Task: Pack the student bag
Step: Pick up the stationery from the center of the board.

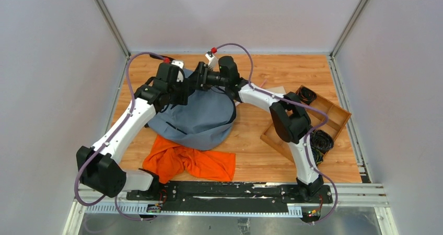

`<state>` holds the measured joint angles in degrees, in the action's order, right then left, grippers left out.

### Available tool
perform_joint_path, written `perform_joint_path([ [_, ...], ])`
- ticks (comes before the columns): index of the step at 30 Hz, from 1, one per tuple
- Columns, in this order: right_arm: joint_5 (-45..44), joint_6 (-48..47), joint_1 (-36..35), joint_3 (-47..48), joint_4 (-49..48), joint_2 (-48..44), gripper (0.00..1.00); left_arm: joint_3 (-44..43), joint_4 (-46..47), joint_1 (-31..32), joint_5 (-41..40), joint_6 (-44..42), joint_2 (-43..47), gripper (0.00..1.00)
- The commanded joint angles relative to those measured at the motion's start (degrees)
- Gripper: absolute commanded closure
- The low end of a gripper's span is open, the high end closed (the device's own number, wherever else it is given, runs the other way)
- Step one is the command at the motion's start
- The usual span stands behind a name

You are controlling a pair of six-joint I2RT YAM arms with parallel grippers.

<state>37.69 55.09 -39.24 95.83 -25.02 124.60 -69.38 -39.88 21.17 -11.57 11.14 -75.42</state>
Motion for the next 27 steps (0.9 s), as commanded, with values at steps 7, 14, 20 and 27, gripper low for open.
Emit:
perform_joint_path([
  [7,8.3,24.7,1.8,-3.0,-31.8,3.6,0.33,1.9,4.9,-0.3,-1.5,1.9,-0.4,0.34],
  [14,8.1,22.8,1.9,-3.5,-30.1,3.6,0.33,0.4,7.4,-1.5,-6.2,2.5,-2.2,0.37],
  [20,8.2,22.8,1.9,-3.4,-29.8,3.9,0.33,-1.2,8.4,-2.4,-3.7,2.3,-6.6,0.40],
  [27,9.1,23.5,2.2,-5.8,-30.8,2.7,0.33,-1.6,8.0,-2.9,-7.6,3.3,-7.3,0.70],
])
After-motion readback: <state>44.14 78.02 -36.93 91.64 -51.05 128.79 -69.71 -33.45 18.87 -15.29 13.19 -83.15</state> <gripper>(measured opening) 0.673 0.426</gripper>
